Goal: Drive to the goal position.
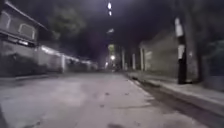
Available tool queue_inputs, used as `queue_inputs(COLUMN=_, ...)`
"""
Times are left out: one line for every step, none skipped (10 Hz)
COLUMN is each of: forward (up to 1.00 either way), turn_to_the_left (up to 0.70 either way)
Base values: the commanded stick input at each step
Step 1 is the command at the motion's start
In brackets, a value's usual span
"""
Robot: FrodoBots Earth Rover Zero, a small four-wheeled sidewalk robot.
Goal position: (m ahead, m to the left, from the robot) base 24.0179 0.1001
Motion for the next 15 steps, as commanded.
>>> queue_inputs(forward=0.70, turn_to_the_left=0.00)
queue_inputs(forward=0.70, turn_to_the_left=0.00)
queue_inputs(forward=0.70, turn_to_the_left=0.00)
queue_inputs(forward=0.70, turn_to_the_left=0.00)
queue_inputs(forward=0.70, turn_to_the_left=0.00)
queue_inputs(forward=0.70, turn_to_the_left=0.00)
queue_inputs(forward=0.70, turn_to_the_left=0.00)
queue_inputs(forward=0.70, turn_to_the_left=0.00)
queue_inputs(forward=0.70, turn_to_the_left=-0.04)
queue_inputs(forward=0.70, turn_to_the_left=-0.24)
queue_inputs(forward=0.70, turn_to_the_left=-0.35)
queue_inputs(forward=0.70, turn_to_the_left=-0.35)
queue_inputs(forward=0.70, turn_to_the_left=-0.34)
queue_inputs(forward=0.70, turn_to_the_left=0.00)
queue_inputs(forward=0.70, turn_to_the_left=0.00)
